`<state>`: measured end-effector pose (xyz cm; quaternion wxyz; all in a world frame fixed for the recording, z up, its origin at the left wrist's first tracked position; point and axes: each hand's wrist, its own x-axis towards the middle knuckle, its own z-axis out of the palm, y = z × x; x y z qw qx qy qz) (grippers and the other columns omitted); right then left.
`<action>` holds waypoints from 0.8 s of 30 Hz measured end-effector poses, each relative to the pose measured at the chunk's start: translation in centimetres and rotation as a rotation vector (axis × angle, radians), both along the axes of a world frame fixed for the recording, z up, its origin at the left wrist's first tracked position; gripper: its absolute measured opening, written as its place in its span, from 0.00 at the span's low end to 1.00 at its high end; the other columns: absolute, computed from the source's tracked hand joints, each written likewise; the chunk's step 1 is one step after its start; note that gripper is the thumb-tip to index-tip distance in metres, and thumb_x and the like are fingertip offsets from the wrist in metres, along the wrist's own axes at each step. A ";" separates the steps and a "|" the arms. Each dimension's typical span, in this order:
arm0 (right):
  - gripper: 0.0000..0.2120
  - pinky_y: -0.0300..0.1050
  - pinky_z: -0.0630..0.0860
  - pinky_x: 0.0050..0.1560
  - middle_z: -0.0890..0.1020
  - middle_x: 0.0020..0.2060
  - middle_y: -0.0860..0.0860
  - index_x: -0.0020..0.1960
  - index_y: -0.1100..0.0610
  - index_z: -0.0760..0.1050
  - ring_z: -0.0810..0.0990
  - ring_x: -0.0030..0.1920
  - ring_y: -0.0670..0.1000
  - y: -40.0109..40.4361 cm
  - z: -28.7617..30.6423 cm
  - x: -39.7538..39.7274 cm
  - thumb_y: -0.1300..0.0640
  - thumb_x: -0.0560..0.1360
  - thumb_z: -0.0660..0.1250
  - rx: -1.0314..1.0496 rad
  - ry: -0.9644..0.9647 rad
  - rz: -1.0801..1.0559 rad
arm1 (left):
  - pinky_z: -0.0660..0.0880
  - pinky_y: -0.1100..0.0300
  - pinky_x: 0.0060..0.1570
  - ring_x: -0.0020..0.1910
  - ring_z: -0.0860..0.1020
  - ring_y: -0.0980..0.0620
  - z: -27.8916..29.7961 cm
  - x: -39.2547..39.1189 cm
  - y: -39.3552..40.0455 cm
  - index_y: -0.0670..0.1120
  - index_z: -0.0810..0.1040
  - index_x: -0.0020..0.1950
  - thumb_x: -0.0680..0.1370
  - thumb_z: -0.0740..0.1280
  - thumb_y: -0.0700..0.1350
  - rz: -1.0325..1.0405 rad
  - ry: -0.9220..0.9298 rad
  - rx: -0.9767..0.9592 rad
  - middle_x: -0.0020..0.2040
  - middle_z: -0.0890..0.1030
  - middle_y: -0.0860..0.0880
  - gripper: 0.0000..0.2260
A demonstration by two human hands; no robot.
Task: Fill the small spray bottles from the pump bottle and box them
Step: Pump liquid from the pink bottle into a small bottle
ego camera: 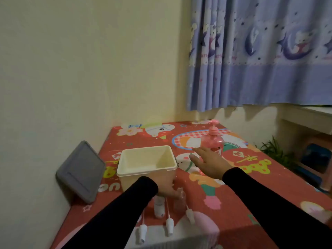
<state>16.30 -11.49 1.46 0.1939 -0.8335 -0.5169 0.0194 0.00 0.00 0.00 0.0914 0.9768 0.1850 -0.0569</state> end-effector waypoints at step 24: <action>0.14 0.41 0.70 0.40 0.77 0.39 0.44 0.42 0.45 0.72 0.74 0.39 0.43 -0.7 0.5 3.3 0.42 0.80 0.54 0.272 -0.101 -0.025 | 0.68 0.57 0.36 0.37 0.72 0.52 2.7 2.7 1.9 0.46 0.74 0.43 0.68 0.70 0.51 0.071 -0.160 -0.194 0.41 0.76 0.50 0.12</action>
